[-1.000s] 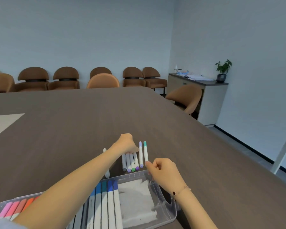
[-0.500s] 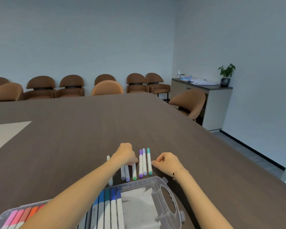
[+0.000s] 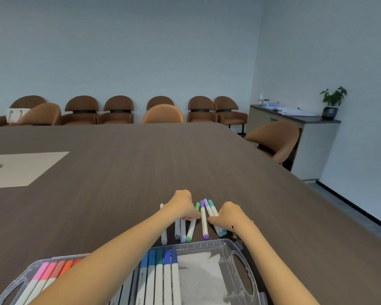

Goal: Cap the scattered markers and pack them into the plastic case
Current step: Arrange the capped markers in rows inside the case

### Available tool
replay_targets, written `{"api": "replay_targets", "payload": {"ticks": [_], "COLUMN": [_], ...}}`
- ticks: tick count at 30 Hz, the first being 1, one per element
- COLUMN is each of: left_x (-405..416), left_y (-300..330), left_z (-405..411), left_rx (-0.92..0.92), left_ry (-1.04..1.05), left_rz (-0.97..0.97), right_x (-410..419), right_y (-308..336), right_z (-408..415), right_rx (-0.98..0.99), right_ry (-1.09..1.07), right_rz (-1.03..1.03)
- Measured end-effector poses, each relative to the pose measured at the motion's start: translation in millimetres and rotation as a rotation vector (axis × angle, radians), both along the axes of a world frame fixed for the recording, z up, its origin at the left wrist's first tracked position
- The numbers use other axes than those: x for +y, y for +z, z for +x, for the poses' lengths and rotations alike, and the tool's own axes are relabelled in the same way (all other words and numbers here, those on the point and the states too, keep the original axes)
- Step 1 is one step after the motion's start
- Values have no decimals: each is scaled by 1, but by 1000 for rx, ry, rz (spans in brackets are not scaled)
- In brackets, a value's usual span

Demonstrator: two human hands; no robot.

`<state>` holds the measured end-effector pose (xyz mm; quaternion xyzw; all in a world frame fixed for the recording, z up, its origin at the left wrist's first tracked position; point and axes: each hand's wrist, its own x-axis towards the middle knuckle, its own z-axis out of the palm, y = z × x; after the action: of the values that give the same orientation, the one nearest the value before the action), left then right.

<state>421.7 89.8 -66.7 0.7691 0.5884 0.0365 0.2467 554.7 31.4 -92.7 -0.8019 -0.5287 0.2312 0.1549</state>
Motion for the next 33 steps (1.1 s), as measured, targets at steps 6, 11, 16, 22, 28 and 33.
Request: {"api": "replay_targets", "payload": {"ticks": [6, 11, 16, 22, 28, 33], "left_x": [-3, 0, -23, -76, -102, -119], "left_y": [13, 36, 47, 36, 40, 38], "left_z": [-6, -51, -116, -168, -183, -185], "left_rx": [-79, -292, -382, -492, -585, -635], "left_ry": [32, 141, 171, 171, 156, 159], "left_rz": [-109, -220, -217, -259, -229, -235], "right_x": [-6, -7, -7, -21, -84, -115], "right_y": [7, 6, 5, 23, 82, 64], "right_z": [4, 4, 2, -15, -42, -70], "right_rx": [77, 90, 82, 42, 293, 283], "right_ry": [3, 0, -32, -43, 56, 392], "right_rz": [6, 32, 40, 93, 195, -267]}}
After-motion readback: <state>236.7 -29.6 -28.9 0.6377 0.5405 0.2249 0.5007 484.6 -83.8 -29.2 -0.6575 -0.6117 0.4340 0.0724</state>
